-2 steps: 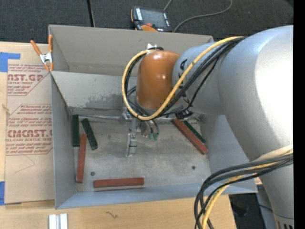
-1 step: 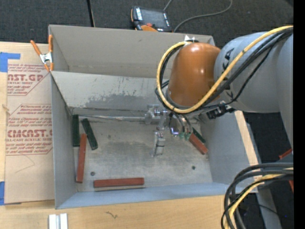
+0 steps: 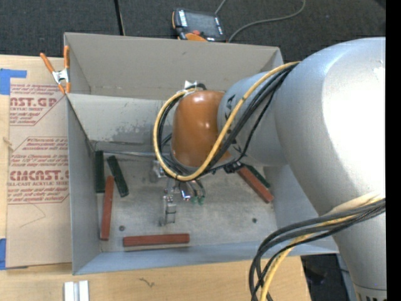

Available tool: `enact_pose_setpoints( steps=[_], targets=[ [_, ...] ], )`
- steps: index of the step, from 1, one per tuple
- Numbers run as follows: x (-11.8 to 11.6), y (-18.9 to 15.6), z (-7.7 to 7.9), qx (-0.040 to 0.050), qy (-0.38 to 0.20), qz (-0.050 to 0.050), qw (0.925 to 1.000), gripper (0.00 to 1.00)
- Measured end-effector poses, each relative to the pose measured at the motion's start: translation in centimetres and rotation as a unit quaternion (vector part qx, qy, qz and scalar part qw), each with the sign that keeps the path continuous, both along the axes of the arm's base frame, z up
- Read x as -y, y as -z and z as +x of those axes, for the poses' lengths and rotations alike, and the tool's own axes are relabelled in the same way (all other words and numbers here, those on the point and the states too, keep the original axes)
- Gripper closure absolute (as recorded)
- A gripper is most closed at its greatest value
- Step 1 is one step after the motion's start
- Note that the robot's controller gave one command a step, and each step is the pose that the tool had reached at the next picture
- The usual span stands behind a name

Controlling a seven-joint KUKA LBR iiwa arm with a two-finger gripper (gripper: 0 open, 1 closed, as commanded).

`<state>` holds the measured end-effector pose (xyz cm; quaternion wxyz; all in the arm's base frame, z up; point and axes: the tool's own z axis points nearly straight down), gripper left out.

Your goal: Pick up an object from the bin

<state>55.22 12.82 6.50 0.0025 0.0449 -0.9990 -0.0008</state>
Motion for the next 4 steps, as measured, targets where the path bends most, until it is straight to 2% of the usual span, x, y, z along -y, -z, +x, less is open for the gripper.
enact_pose_setpoints(
  steps=[1,2,3,4],
  targets=[
    [5.7,-5.6,4.3,0.0078,0.004,-0.001,1.0000,0.00],
    [14.3,-0.2,3.1,0.0013,0.065,-0.002,0.9979,0.00],
    [21.5,-0.4,-0.2,0.0014,0.111,-0.002,0.9939,0.00],
    [28.6,-0.6,1.9,0.0058,0.166,-0.001,0.9861,0.00]
  ],
)
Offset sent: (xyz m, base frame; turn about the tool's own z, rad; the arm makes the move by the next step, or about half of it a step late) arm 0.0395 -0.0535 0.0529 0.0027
